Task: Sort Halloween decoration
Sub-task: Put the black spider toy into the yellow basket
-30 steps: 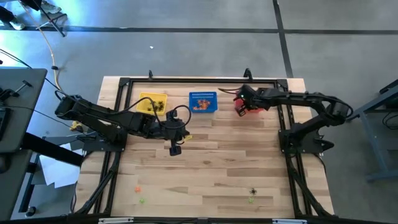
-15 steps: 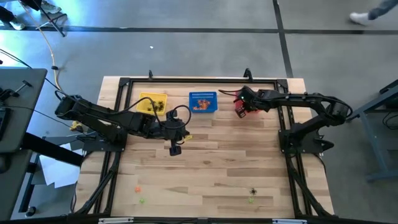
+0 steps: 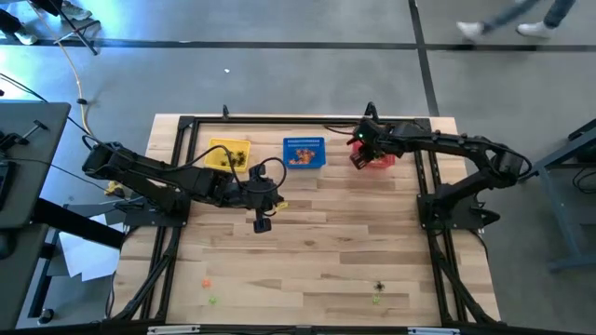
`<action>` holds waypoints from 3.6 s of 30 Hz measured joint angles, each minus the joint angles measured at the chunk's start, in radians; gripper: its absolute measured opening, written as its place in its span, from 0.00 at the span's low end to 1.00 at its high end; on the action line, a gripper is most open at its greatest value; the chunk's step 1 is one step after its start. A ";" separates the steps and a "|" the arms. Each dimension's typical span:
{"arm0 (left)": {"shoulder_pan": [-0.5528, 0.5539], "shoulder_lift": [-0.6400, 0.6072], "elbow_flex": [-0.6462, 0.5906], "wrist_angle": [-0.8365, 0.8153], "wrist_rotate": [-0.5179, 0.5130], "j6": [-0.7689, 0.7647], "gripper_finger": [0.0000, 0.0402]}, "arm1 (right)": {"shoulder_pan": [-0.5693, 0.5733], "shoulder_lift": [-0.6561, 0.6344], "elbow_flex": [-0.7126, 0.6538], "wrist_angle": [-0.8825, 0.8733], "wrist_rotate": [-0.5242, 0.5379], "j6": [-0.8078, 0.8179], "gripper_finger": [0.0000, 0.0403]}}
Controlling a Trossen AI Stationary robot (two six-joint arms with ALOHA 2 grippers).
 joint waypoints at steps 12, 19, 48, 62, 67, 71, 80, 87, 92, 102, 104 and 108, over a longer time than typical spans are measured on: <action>0.000 0.000 0.000 -0.050 0.001 -0.002 0.00 | 0.267 -0.002 0.109 -0.221 -0.500 0.231 0.33; 0.000 0.000 0.000 -0.051 0.000 -0.001 0.00 | 0.689 -0.002 0.094 -0.221 -0.394 0.544 0.33; 0.000 0.000 0.000 -0.013 0.001 -0.002 0.00 | 1.283 0.340 0.092 0.092 -0.446 1.413 0.33; 0.000 0.000 0.000 -0.014 0.001 -0.002 0.00 | 1.284 0.425 0.097 0.044 -0.473 1.334 0.33; 0.000 0.000 0.000 -0.014 0.001 -0.003 0.00 | 1.282 0.434 0.097 0.030 -0.490 1.321 0.27; 0.000 0.000 0.000 -0.014 0.001 -0.003 0.00 | 1.282 0.436 0.097 0.016 -0.499 1.320 0.09; 0.000 0.000 0.000 -0.060 0.003 0.001 0.00 | 1.236 0.419 0.095 -0.017 -0.523 1.213 0.01; 0.000 -0.004 0.000 -0.177 0.003 0.012 0.00 | 1.047 0.343 0.087 -0.123 -0.252 0.937 0.01; 0.000 -0.005 0.000 -0.244 0.003 -0.035 0.00 | 0.841 0.328 0.088 -0.010 -0.090 0.673 0.00; 0.000 -0.005 0.000 -0.304 -0.026 -0.099 0.00 | 0.599 0.313 0.121 0.422 -0.099 0.231 0.00; -0.001 -0.005 0.000 -0.286 -0.115 -0.099 0.00 | 0.603 0.305 0.147 0.426 -0.066 0.190 0.00; 0.000 -0.005 0.000 -0.211 -0.252 -0.084 0.00 | 0.636 0.287 0.184 0.426 0.009 0.116 0.00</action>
